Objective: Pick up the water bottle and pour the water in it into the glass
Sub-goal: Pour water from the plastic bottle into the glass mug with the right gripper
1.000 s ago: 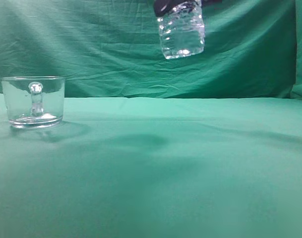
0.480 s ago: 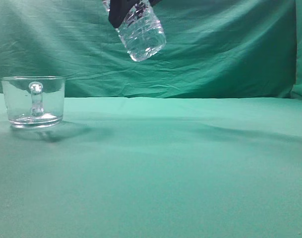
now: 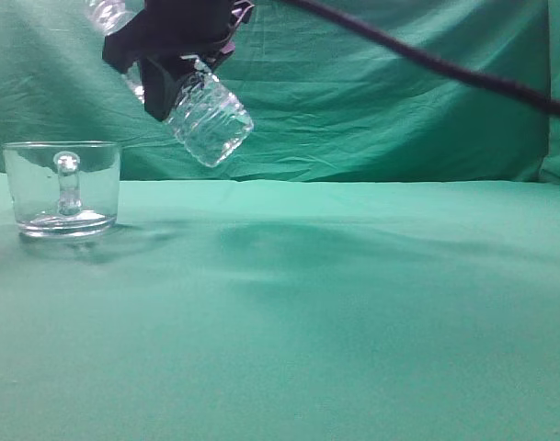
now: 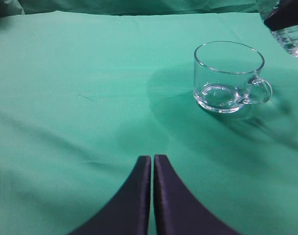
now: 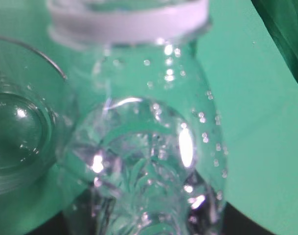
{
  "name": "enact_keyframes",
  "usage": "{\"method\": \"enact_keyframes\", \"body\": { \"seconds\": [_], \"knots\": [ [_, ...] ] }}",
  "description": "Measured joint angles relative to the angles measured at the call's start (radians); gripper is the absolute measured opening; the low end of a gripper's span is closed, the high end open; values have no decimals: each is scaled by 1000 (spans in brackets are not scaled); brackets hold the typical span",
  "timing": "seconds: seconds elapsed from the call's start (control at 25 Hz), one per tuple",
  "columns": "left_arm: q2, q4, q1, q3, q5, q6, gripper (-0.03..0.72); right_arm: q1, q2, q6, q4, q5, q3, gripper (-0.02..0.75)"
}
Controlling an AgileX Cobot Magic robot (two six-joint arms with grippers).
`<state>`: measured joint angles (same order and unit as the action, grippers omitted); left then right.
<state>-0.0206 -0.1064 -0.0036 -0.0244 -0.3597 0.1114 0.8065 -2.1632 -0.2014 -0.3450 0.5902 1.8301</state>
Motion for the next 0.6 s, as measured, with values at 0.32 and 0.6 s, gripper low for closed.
{"method": "enact_keyframes", "body": {
  "seconds": [0.32, 0.6],
  "knots": [
    [0, 0, 0, 0, 0, 0, 0, 55, -38, -1, -169, 28, 12, 289],
    [0, 0, 0, 0, 0, 0, 0, 55, -38, -1, -297, 86, 13, 289]
  ]
}}
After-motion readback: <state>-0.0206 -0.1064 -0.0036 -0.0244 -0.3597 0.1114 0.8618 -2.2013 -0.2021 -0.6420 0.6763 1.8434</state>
